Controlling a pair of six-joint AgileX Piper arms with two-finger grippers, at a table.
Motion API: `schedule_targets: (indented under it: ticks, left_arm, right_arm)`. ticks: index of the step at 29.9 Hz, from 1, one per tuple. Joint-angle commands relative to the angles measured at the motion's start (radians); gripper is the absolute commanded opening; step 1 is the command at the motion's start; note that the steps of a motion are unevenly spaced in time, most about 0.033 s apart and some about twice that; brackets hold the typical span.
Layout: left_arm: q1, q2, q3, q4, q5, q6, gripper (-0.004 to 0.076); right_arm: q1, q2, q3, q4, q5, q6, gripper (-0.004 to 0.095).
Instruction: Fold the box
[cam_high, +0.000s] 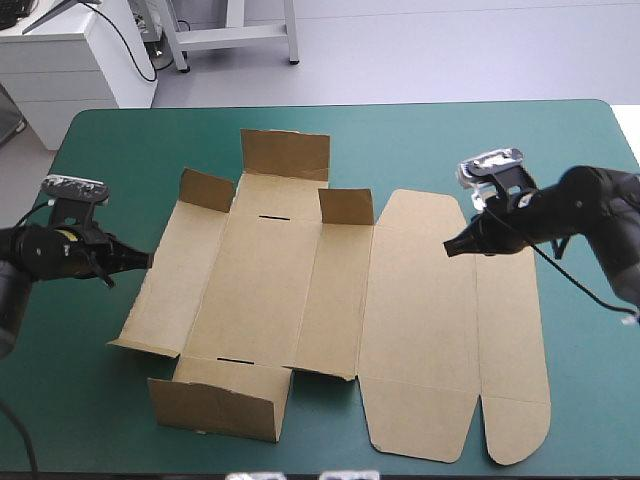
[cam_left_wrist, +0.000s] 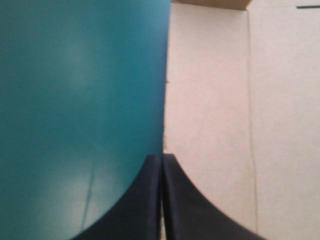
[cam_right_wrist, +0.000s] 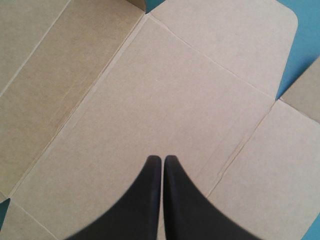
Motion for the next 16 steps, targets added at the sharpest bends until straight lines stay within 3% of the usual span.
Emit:
schedule_targets:
  ticks: [1, 6, 16]
  left_arm:
    - [0.089, 0.129, -0.115, -0.235, 0.087, 0.153, 0.0001]
    - [0.284, 0.348, -0.196, -0.530, 0.397, 0.275, 0.0001]
    - [0.347, 0.471, -0.198, -0.527, 0.392, 0.291, 0.0001]
  right_arm:
    - [-0.072, -0.150, 0.083, 0.091, -0.084, -0.047, -0.0002]
    - [-0.171, -0.285, 0.193, 0.115, -0.098, -0.077, -0.0002]
    - [-0.181, -0.381, 0.266, 0.108, -0.110, -0.077, -0.0002]
